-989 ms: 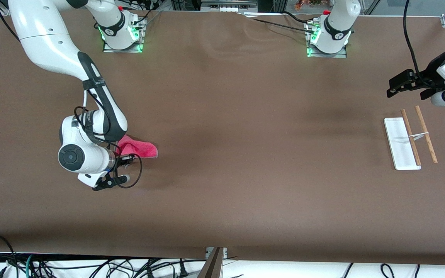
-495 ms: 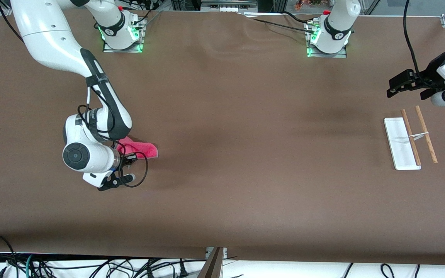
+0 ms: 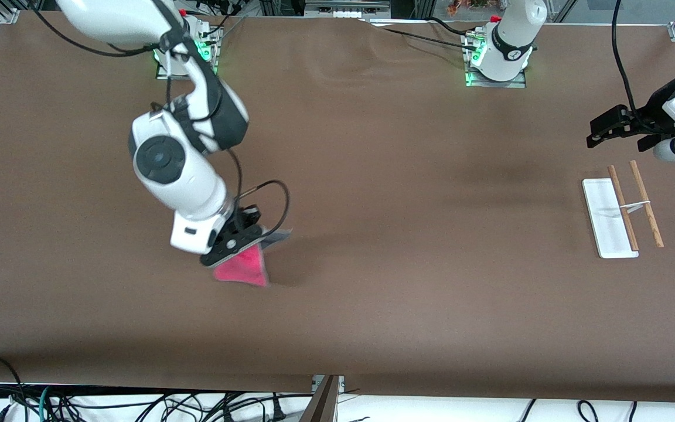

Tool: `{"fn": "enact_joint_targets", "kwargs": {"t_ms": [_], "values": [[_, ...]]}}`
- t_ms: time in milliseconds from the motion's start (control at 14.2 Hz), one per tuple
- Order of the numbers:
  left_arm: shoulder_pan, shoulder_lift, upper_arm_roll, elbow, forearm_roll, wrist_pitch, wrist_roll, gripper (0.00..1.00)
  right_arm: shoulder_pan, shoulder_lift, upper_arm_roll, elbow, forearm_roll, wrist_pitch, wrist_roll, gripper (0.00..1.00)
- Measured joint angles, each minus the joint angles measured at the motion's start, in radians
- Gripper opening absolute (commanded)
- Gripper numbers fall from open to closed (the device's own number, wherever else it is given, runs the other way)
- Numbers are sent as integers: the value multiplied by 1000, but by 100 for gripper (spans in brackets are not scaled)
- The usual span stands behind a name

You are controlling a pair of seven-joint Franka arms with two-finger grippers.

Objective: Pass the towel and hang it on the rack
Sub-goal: 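Lift the towel with the right gripper toward the table middle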

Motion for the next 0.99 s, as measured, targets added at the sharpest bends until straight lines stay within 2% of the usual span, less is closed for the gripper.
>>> {"fn": "enact_joint_targets", "kwargs": {"t_ms": [495, 989], "values": [[-1, 0, -3, 0, 0, 0, 0, 100, 136, -10, 11, 143, 0, 0, 144, 0], [-1, 0, -2, 0, 0, 0, 0, 100, 235, -9, 11, 155, 0, 19, 330, 0]]}}
